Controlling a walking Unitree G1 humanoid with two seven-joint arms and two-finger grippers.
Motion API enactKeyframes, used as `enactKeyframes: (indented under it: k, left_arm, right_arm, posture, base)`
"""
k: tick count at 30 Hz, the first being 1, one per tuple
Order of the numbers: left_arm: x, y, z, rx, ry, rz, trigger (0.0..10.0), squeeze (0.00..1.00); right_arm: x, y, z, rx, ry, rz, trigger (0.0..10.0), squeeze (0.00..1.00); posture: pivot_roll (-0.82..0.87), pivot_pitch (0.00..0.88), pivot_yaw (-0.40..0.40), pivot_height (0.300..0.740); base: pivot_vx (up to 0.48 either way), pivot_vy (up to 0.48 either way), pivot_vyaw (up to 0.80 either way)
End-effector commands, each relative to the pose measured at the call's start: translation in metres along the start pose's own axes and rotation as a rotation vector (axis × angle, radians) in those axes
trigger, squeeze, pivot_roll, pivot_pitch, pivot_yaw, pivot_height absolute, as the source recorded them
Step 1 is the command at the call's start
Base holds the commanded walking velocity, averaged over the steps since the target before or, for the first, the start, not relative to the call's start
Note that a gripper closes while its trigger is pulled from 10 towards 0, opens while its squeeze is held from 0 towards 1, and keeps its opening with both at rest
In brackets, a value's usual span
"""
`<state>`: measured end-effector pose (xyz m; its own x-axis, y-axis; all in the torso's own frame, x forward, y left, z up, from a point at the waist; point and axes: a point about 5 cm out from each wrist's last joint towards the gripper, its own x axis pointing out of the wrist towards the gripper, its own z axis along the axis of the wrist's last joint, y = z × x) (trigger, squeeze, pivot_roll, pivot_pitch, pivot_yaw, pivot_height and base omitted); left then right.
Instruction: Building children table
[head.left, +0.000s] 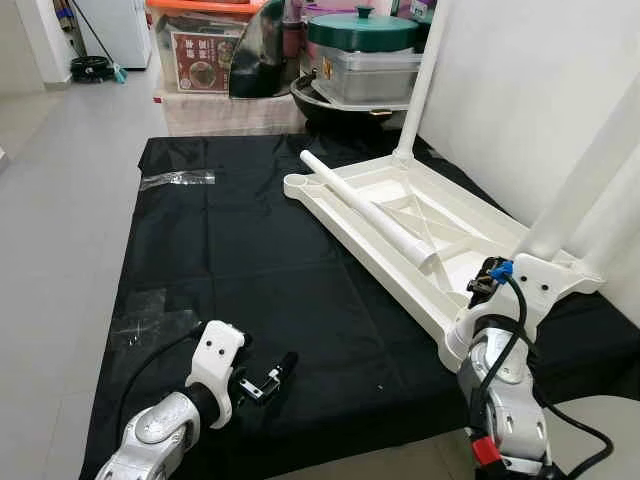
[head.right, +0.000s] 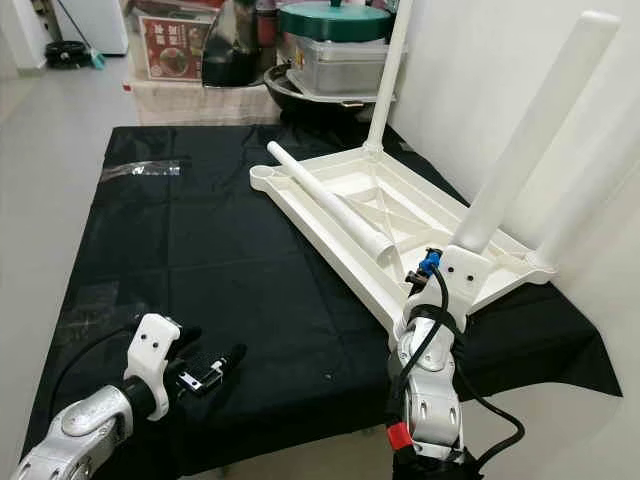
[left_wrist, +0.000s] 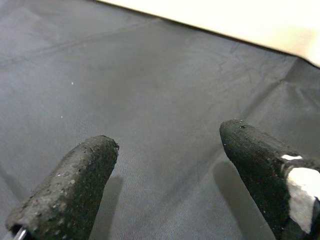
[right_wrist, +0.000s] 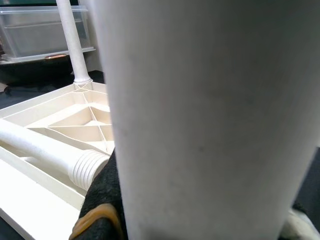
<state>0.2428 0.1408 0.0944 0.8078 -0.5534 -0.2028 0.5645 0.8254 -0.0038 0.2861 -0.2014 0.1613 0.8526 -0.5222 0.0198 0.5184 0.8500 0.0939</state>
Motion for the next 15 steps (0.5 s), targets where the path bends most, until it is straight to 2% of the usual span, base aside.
enactKeyframes:
  k: [1, 15]
  left_arm:
    - [0.002, -0.002, -0.001, 0.005, 0.005, -0.010, 10.0, 0.00]
    - [0.002, -0.003, -0.002, 0.007, 0.006, -0.011, 10.0, 0.00]
  right_arm:
    - [-0.001, -0.005, -0.014, -0.041, 0.068, -0.012, 10.0, 0.00]
    - [0.003, 0.001, 0.005, -0.021, 0.007, 0.022, 10.0, 0.00]
  posture:
    - [0.02, 0.000, -0.091, 0.740]
    - [0.02, 0.000, -0.092, 0.740]
  base:
    - [0.000, 0.000, 0.00]
    - [0.000, 0.000, 0.00]
